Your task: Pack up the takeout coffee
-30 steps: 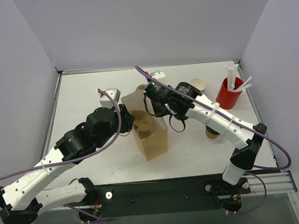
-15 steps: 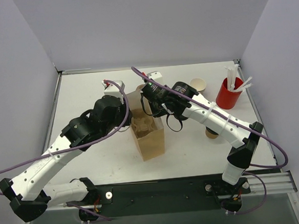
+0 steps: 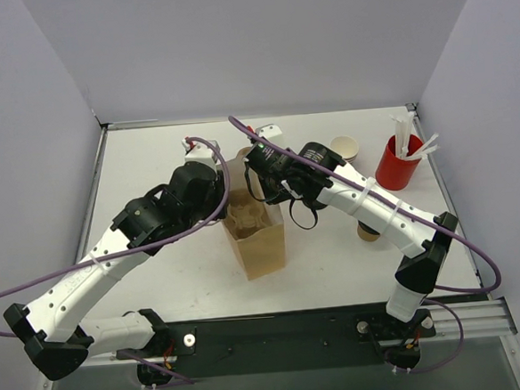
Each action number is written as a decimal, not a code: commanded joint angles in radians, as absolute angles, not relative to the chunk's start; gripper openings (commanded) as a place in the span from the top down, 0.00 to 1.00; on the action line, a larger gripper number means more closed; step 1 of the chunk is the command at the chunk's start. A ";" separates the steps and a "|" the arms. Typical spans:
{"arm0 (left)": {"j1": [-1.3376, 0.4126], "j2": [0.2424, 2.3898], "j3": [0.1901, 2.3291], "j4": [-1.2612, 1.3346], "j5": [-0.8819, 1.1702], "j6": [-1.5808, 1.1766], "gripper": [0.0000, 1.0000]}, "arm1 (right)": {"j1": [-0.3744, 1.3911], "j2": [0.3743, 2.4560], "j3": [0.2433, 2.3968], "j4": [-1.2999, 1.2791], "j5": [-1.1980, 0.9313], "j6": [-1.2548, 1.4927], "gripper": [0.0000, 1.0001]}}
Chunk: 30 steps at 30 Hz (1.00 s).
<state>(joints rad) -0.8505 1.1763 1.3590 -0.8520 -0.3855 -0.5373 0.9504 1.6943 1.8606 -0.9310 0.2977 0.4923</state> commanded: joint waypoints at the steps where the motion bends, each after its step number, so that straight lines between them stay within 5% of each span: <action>1: -0.836 1.161 1.423 -0.893 -0.411 -0.509 0.62 | 0.956 1.681 1.861 -0.953 0.321 0.489 1.00; 30: -0.787 1.203 1.379 -0.887 -0.275 -0.472 0.62 | 0.950 1.678 1.835 -0.933 0.319 0.492 1.00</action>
